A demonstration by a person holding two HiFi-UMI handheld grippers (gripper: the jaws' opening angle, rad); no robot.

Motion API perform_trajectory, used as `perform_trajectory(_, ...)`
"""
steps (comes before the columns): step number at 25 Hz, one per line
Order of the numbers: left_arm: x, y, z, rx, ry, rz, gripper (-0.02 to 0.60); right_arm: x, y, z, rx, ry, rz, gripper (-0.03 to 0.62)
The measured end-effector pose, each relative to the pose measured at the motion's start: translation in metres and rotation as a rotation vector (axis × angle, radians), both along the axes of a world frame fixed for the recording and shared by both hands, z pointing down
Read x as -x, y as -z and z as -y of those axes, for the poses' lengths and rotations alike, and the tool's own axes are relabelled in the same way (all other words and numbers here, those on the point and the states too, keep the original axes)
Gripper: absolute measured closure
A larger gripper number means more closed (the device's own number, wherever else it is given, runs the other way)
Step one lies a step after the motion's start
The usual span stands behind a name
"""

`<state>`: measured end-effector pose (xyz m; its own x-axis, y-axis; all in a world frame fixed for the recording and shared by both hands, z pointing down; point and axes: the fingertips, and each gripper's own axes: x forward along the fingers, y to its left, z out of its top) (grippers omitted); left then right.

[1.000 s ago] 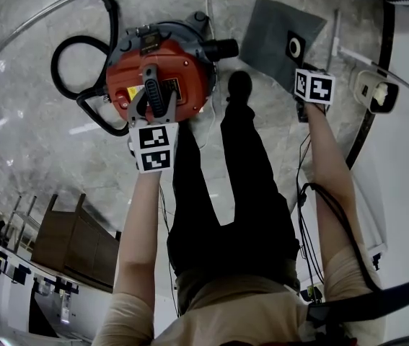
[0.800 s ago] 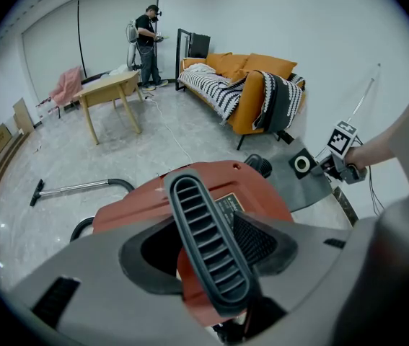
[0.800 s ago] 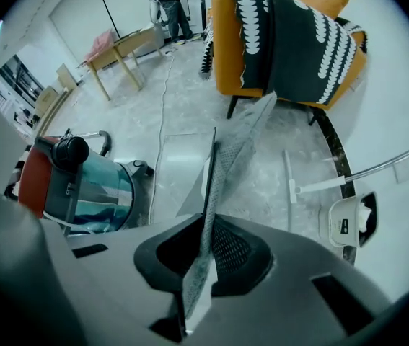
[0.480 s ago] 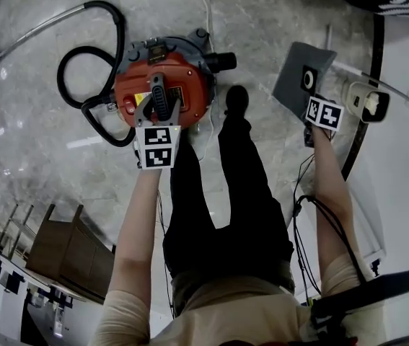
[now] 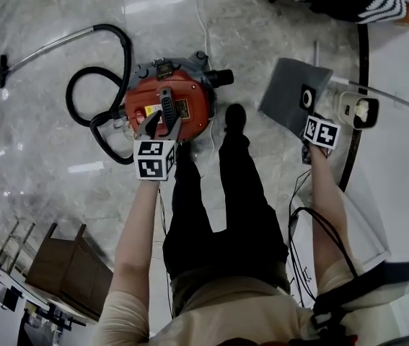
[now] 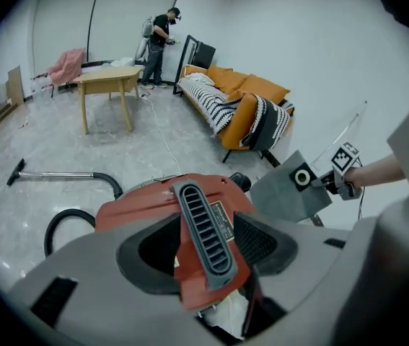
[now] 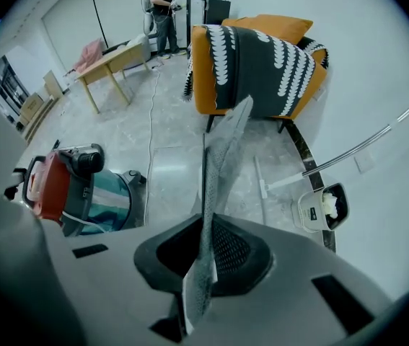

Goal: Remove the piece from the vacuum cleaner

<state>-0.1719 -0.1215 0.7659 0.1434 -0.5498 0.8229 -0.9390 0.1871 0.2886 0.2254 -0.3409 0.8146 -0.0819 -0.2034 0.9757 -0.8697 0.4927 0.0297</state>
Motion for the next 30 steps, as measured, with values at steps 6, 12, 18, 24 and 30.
perform_trajectory(6, 0.002, 0.031, -0.017, -0.063, 0.011, -0.032, 0.362, 0.02, 0.034, -0.033, 0.021, -0.023, 0.057, 0.572)
perform_trajectory(12, -0.014, 0.066, -0.036, -0.061, 0.007, -0.135, 0.362, 0.027, 0.077, -0.067, 0.02, 0.033, 0.038, 0.572)
perform_trajectory(18, -0.006, 0.098, -0.062, -0.07, -0.025, -0.147, 0.364, 0.055, 0.107, -0.099, 0.053, -0.017, 0.082, 0.572)
perform_trajectory(24, 0.011, 0.15, -0.07, -0.089, -0.087, -0.089, 0.364, 0.078, 0.176, -0.1, 0.015, -0.087, 0.192, 0.571)
perform_trajectory(30, 0.024, 0.207, -0.086, -0.12, -0.169, -0.011, 0.364, 0.112, 0.231, -0.096, -0.049, -0.167, 0.326, 0.571)
